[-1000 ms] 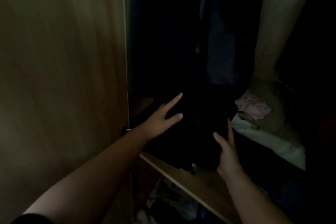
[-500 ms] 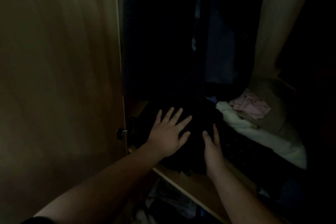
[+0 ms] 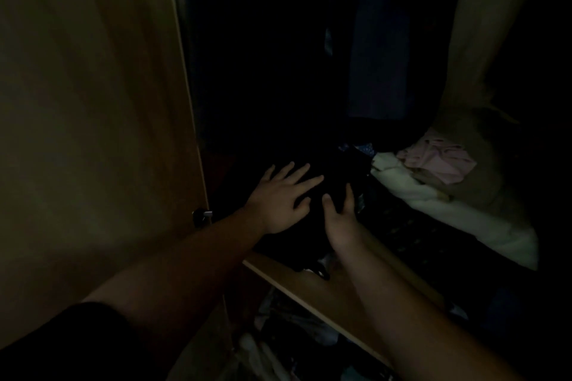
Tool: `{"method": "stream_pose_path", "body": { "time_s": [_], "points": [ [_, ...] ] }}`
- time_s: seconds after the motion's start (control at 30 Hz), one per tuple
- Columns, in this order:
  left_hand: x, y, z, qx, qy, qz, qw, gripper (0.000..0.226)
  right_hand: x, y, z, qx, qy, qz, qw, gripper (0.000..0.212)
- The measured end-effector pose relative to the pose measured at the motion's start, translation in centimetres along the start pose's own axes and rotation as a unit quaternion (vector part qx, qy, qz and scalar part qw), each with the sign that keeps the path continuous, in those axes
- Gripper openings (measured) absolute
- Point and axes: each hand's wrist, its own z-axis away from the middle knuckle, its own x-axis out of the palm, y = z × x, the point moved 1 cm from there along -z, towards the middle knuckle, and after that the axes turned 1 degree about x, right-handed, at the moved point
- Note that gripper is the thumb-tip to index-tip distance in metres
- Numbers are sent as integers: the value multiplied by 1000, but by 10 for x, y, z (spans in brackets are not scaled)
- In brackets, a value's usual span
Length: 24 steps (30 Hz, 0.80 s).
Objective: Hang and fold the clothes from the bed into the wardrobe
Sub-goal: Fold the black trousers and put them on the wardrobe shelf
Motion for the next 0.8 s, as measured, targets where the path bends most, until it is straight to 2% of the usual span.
{"method": "stream_pose_path", "body": {
  "time_s": [0.07,0.2,0.23,0.3,0.37,0.53,0.63,0.8],
  "points": [
    [1,-6,-8,-3,-8,21,1000,55,-10,-1,-7,-6,10,8,1000,61],
    [6,-11,-23,-20,-26,51,998,55,-19,0,-8,-106,106,161,976,52],
    [8,-12,-28,-25,-28,60,998,54,-18,0,-10,-142,104,176,968,53],
    [12,-16,-38,-33,-31,67,997,54,-12,4,-14,-173,50,184,966,55],
    [17,-20,-47,-36,-45,67,996,55,-8,10,-23,-148,7,196,969,56],
    [30,-26,-74,-45,-79,57,994,57,-6,16,-53,-97,-16,200,975,55],
    [33,-28,-81,-45,-70,46,995,61,-5,19,-65,-89,-28,214,972,56],
    [28,-19,-71,-36,-61,15,997,56,-10,16,-58,-66,-50,230,970,57]
  ]
}}
